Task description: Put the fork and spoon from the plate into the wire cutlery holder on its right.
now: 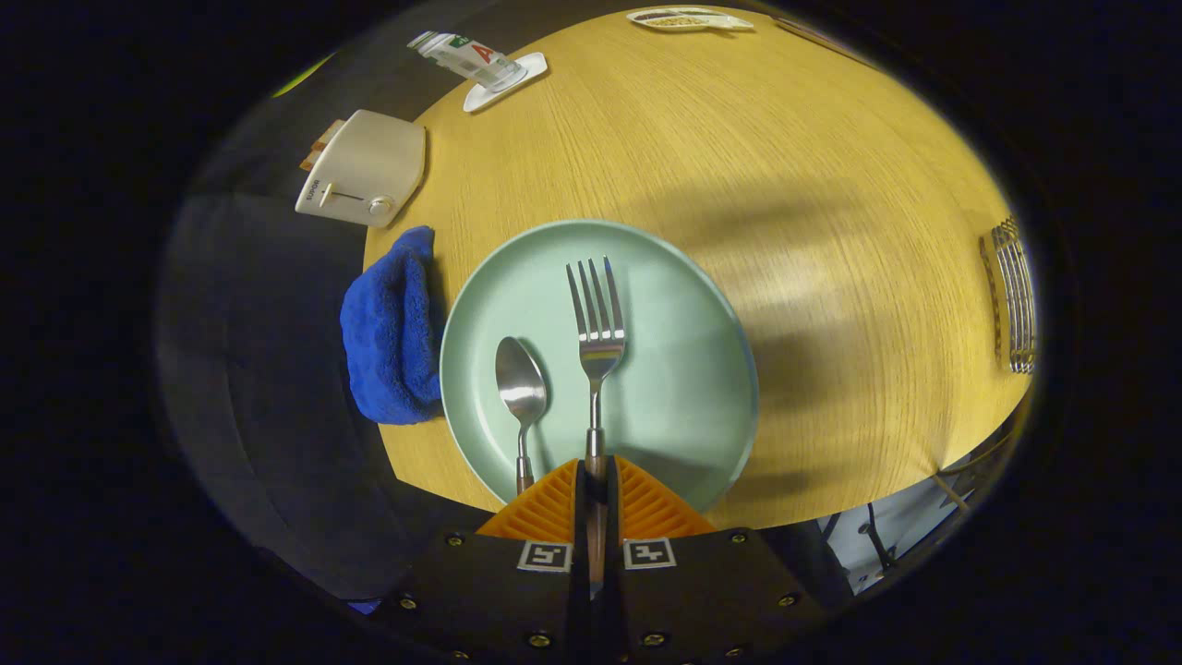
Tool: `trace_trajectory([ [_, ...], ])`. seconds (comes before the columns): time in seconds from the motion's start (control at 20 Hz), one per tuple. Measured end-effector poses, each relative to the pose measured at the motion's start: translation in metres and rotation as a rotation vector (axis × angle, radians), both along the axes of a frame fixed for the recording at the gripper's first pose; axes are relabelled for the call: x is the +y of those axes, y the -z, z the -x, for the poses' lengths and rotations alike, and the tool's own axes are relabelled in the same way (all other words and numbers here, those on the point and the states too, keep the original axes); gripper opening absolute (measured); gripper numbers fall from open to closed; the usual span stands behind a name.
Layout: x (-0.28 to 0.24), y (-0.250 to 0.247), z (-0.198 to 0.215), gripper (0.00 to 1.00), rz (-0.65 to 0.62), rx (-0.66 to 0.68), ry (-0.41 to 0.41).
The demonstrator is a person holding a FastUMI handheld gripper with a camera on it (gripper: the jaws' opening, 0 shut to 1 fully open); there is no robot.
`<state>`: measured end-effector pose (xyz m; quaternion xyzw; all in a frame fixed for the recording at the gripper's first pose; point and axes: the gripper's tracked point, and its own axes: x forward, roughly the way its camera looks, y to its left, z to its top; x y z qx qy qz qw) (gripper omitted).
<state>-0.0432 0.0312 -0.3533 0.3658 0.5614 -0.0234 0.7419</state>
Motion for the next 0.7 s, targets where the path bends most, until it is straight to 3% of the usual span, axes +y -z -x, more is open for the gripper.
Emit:
trace_trajectory([
  [0.3,-0.030,-0.025,-0.003,0.06,0.082,-0.089,0.041],
  [0.7,-0.091,-0.062,0.015,0.06,0.178,-0.185,0.177],
])
